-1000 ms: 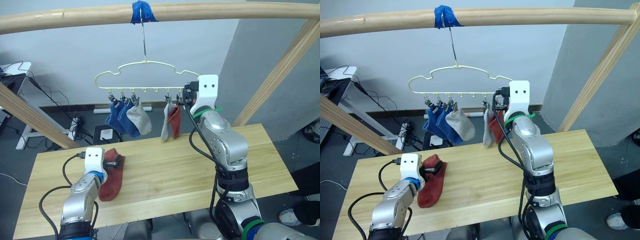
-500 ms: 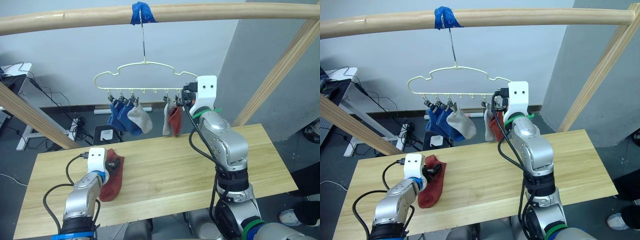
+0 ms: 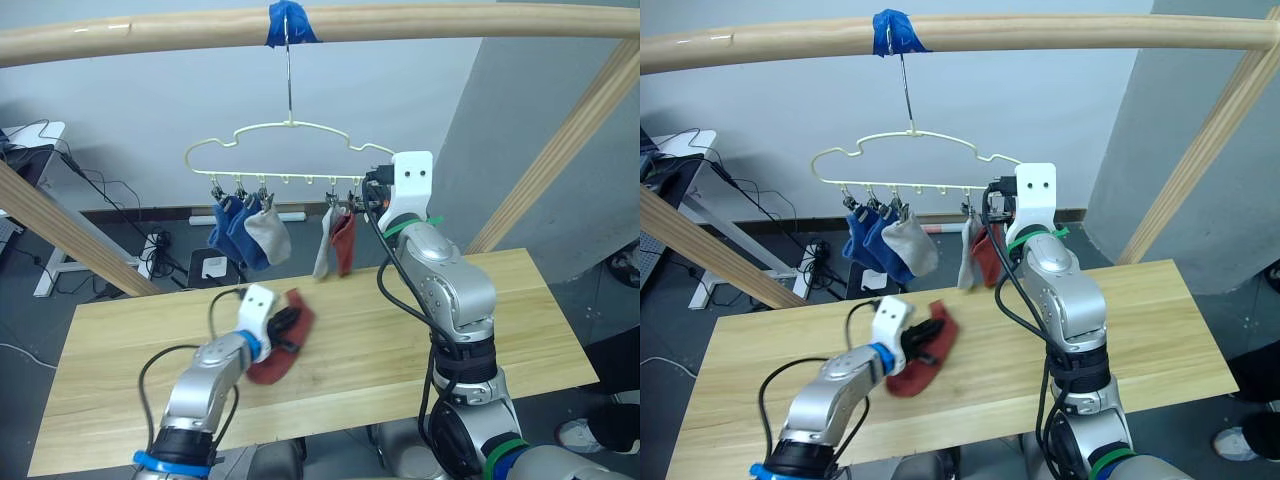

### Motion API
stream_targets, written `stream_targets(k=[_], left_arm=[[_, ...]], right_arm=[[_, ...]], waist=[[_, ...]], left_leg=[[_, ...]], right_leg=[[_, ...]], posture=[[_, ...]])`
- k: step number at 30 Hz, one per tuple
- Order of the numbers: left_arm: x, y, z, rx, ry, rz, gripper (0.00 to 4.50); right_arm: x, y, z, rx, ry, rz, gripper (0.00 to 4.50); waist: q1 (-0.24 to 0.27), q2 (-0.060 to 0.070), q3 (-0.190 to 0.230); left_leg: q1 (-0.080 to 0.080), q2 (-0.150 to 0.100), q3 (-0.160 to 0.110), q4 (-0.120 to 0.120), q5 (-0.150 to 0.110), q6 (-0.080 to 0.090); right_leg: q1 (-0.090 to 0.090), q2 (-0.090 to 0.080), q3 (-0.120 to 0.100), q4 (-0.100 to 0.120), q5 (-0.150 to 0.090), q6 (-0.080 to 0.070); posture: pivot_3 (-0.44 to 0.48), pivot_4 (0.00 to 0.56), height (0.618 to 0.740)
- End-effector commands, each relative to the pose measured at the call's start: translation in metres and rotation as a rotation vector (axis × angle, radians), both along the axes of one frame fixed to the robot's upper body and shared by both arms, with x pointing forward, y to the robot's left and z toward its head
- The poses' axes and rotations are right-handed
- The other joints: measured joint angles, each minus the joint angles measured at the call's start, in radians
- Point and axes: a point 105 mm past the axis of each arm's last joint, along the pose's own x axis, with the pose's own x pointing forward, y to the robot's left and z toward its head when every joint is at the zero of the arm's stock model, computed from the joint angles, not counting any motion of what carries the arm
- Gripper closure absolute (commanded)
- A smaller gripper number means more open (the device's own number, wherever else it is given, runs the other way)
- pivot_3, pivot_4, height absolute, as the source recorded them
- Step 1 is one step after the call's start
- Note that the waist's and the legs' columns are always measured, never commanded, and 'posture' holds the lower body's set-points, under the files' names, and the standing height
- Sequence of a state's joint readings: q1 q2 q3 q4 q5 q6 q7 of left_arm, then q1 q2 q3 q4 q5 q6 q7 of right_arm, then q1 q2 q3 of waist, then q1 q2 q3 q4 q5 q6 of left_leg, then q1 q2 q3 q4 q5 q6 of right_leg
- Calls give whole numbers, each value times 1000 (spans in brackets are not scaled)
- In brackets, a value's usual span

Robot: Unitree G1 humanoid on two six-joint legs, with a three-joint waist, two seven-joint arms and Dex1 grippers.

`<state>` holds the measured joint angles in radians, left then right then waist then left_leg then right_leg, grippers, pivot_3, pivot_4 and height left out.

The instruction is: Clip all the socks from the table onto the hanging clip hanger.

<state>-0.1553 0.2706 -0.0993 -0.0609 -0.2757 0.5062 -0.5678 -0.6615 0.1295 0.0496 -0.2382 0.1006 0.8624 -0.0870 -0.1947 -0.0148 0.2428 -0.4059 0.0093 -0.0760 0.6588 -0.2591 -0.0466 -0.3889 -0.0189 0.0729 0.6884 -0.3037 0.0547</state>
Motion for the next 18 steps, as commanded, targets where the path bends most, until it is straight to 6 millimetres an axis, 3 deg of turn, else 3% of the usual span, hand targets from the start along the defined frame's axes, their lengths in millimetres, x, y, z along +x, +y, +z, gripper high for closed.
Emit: stream_targets(k=[1, 6, 9, 18], left_arm=[[-5, -46, 32, -102, -77, -156, 4442], [2, -84, 55, -197, -129, -190, 4442], [12, -96, 64, -236, -166, -146, 4442], [31, -105, 90, -420, -204, -30, 4442]], right_arm=[[-8, 3, 23, 27, -83, 20, 4500], [-8, 1, 24, 25, -84, 14, 4500], [-8, 0, 25, 23, -85, 11, 4500], [-10, -1, 25, 16, -84, 10, 4500]], waist=[[0, 0, 0], [-4, 0, 0], [-2, 0, 0], [-3, 0, 0]], left_leg=[[0, 0, 0, 0, 0, 0], [-1, 0, 0, -2, 0, 0], [-2, 0, -1, -2, 0, 0], [-3, -1, -1, -2, 0, 0]], right_leg=[[0, 0, 0, -1, 0, 0], [0, 0, 0, -4, 0, 0], [0, 1, -1, -5, 0, 0], [0, 2, -1, -7, 0, 0]], posture=[[-247, 245, 740], [-258, 240, 740], [-264, 239, 740], [-281, 236, 740]])
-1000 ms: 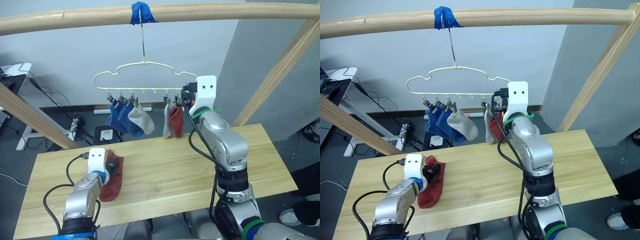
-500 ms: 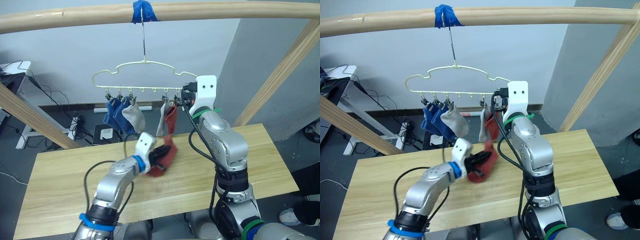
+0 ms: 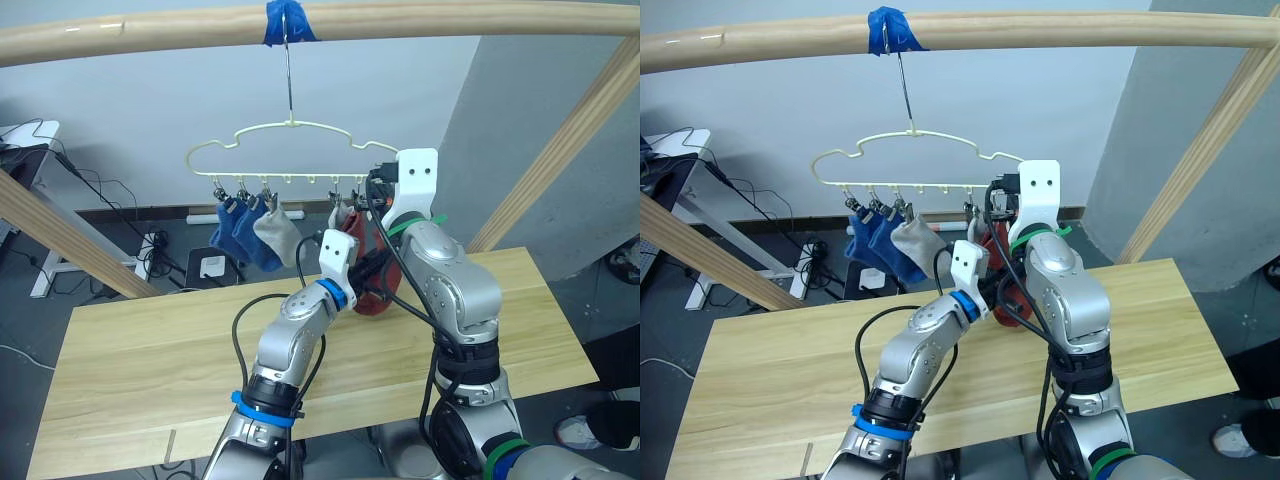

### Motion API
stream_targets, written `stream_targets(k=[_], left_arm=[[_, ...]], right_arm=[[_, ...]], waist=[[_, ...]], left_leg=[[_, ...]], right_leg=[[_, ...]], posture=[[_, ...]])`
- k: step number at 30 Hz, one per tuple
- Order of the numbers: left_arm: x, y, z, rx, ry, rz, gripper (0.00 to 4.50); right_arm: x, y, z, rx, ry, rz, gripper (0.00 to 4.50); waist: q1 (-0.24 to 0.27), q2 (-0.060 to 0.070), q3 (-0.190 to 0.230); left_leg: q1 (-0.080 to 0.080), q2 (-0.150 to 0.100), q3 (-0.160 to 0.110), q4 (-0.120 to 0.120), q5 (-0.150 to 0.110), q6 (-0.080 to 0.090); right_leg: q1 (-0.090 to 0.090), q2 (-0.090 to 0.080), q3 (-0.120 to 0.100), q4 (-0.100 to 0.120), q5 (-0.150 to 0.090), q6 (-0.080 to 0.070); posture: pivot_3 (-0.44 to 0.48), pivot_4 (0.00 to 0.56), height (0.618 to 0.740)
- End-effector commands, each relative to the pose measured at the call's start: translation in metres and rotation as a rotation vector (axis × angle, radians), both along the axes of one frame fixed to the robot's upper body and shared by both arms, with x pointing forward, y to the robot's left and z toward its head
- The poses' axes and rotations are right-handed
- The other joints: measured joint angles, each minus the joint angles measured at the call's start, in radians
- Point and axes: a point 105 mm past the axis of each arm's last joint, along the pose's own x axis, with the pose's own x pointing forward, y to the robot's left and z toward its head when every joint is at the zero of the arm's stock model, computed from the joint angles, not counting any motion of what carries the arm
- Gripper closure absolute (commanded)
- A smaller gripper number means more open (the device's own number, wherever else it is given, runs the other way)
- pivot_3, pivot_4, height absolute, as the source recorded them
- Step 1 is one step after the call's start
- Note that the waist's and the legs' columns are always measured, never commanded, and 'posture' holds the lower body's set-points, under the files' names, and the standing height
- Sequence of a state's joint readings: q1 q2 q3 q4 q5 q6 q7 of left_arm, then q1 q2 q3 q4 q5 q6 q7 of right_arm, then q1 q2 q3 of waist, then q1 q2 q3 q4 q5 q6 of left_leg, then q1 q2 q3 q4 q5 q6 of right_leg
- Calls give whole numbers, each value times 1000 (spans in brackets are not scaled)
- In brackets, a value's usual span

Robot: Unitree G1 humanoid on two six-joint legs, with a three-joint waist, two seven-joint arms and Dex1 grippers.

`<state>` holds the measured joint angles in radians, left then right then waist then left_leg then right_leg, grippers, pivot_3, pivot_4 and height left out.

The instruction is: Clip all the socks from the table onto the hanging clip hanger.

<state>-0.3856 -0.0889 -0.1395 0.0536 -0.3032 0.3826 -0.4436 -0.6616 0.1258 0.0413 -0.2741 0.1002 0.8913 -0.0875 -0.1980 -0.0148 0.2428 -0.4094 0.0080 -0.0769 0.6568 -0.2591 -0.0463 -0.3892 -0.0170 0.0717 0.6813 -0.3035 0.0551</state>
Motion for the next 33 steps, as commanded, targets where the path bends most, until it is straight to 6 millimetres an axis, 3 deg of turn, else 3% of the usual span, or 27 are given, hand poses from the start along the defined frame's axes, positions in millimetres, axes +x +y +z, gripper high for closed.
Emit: stream_targets(k=[1, 26, 29, 33], left_arm=[[0, -1, 14, -84, -18, 16, 4442], [5, -2, 38, -193, -11, 33, 4442], [5, -2, 38, -193, -11, 35, 4500], [5, -2, 37, -184, -11, 33, 4500]], right_arm=[[-8, 3, 20, 14, -77, 18, 4500], [-10, 6, 12, 12, -36, 37, 4500], [-10, 6, 13, 22, -39, 30, 3714], [-11, 3, 16, 43, -49, 23, 2303]], waist=[[0, 0, 0], [0, 0, 0], [1, 0, 0], [1, 0, 0]], left_leg=[[0, 0, 0, 0, 0, 0], [0, 0, 0, 0, 0, 0], [0, 0, 0, 0, 0, 0], [0, 0, 0, 0, 0, 0]], right_leg=[[0, 0, 0, 0, 0, 0], [0, 1, 0, 0, 0, 0], [0, 1, 0, 0, 0, 0], [0, 1, 0, 0, 0, 0]], posture=[[-281, 236, 740], [-277, 240, 740], [-277, 240, 740], [-272, 240, 740]])
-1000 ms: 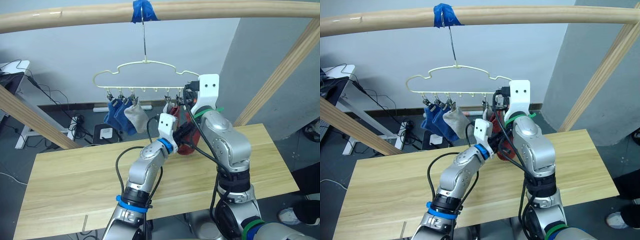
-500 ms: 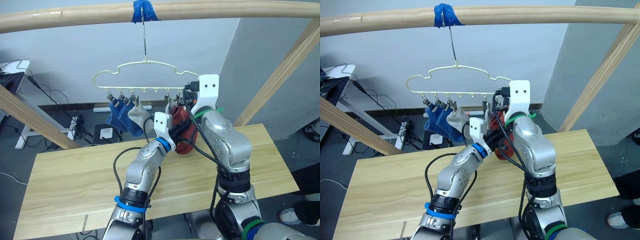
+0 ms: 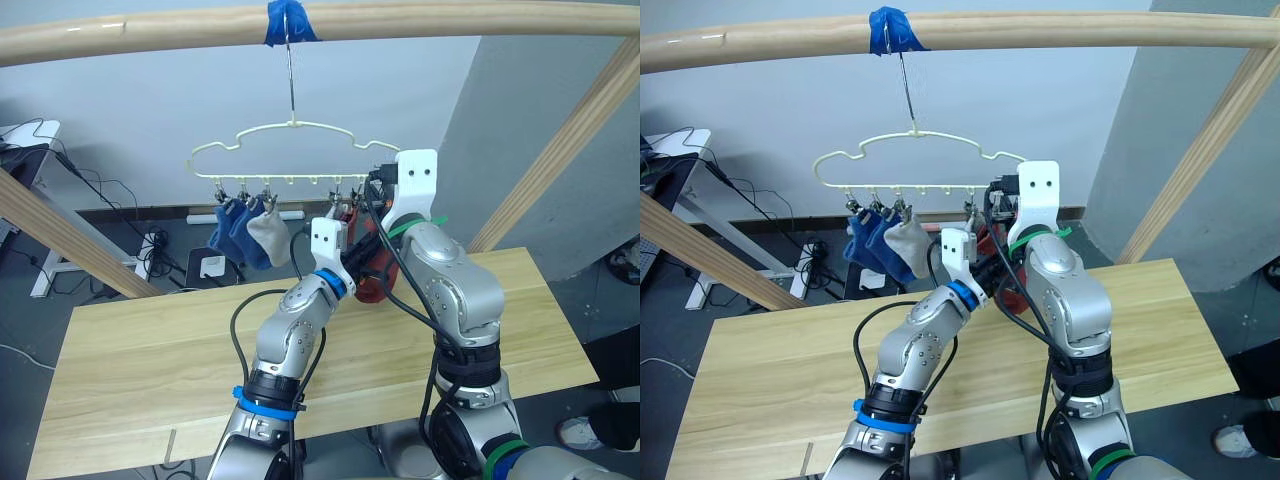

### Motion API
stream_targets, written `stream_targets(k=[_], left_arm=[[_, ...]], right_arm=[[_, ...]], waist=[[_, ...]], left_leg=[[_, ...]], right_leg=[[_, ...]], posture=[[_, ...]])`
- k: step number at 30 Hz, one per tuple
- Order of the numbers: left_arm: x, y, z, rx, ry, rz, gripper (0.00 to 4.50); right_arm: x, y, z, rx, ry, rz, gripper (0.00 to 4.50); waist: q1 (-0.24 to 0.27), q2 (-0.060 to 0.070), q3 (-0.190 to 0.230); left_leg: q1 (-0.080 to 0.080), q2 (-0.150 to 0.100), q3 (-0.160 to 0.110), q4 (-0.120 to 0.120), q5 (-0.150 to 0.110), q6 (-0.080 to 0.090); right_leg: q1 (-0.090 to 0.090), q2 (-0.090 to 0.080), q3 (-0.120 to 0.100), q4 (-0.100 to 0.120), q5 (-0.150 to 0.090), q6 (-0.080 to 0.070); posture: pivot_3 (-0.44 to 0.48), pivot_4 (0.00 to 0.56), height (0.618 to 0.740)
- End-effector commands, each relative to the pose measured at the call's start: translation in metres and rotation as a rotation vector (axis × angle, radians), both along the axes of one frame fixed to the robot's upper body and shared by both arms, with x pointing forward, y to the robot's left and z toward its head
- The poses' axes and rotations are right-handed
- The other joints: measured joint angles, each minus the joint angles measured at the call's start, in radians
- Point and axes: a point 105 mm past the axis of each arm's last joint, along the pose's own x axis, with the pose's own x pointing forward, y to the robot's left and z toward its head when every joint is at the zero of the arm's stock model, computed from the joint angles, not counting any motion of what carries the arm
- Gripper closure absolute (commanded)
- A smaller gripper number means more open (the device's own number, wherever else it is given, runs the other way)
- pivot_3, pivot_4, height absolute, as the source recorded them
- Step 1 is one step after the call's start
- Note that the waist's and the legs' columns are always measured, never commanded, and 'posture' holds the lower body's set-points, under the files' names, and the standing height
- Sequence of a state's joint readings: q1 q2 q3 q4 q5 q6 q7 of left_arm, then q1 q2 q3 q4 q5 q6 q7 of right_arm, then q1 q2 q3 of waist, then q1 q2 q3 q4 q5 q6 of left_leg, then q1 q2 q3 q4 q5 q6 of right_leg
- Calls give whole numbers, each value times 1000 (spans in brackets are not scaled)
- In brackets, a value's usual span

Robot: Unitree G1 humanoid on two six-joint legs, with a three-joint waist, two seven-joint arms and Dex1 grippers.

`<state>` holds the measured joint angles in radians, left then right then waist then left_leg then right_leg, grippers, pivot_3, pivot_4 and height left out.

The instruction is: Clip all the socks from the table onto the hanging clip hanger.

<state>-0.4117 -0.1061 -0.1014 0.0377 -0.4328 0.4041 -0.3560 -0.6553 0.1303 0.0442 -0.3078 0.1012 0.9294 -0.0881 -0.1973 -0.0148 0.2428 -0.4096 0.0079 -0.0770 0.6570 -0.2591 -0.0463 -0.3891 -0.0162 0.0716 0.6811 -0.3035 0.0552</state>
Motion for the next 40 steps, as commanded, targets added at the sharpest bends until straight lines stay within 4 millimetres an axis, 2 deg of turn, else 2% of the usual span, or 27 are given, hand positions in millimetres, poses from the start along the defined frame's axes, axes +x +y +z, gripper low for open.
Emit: stream_targets(k=[1, 2, 6, 7, 12, 15, 18, 25, 29, 30, 35, 40], left_arm=[[-2, -7, 21, -51, -55, -16, 4500], [-2, -6, 20, -39, -61, -6, 4500], [-7, -2, 6, 66, -90, -37, 3422], [-9, 0, 2, 100, -100, -45, 3143], [-22, 19, -21, 297, -166, -98, 1777], [-31, 36, -26, 378, -201, -133, 907], [-42, 56, -24, 458, -254, -168, 26], [-55, 119, 11, 599, -281, -165, 9], [-48, 181, 11, 871, -186, -35, 9], [-47, 191, 12, 909, -181, -19, 9], [-43, 215, 22, 893, -170, -24, 9], [-36, 217, 28, 840, -177, -14, 9]], right_arm=[[-8, 1, 18, 53, -63, 16, 1883], [-9, 0, 20, 62, -73, 19, 1537], [-19, -7, 30, 84, -125, 54, 165], [-22, -8, 30, 83, -132, 72, 0], [-44, -15, 29, 20, -159, 222, 0], [-56, -26, 28, -53, -177, 292, 0], [-64, -41, 22, -147, -179, 363, 0], [-77, -77, 14, -393, -162, 550, 0], [-78, -99, 12, -487, -155, 602, 0], [-78, -102, 12, -497, -151, 611, 0], [-74, -117, 9, -550, -138, 632, 0], [-70, -121, 6, -560, -138, 636, 0]], waist=[[0, 0, 0], [0, 0, 0], [-1, 0, 0], [-1, 0, 0], [0, 0, 0], [2, 0, 0], [4, 0, 0], [10, 0, 1], [17, 0, 1], [23, 0, 1], [60, 0, 1], [86, -1, 0]], left_leg=[[0, 0, 0, 0, 0, 0], [0, 0, 0, 0, 0, 0], [0, 0, 0, 0, 0, 0], [0, 0, 0, 0, 0, 0], [0, 1, 0, -2, 0, 0], [0, 0, -1, -2, 0, 0], [0, 0, 0, -2, 0, 0], [1, 0, 0, -2, 0, 0], [3, 1, 0, -5, 0, 0], [3, 1, 1, -7, 0, 0], [4, 1, 2, -9, 0, 0], [3, 0, 2, -9, 0, 0]], right_leg=[[0, 0, 0, 0, 0, 0], [0, 0, 0, 0, 0, 0], [0, 0, 0, 0, 0, 0], [0, 0, 0, 0, 0, 0], [0, 1, 0, -1, 0, 0], [0, 1, 0, -1, 0, 0], [0, 0, 0, -1, 0, 0], [0, 0, 0, -1, 0, 0], [0, 1, 0, -1, 0, 0], [0, 1, 1, -1, 0, 0], [0, 1, 1, -3, -1, -1], [0, -1, 0, -3, -1, -1]], posture=[[-272, 240, 740], [-272, 240, 740], [-268, 239, 740], [-267, 238, 740], [-261, 234, 740], [-255, 230, 740], [-243, 226, 740], [-189, 211, 740], [-145, 195, 740], [-141, 194, 740], [-122, 182, 740], [-120, 173, 740]])
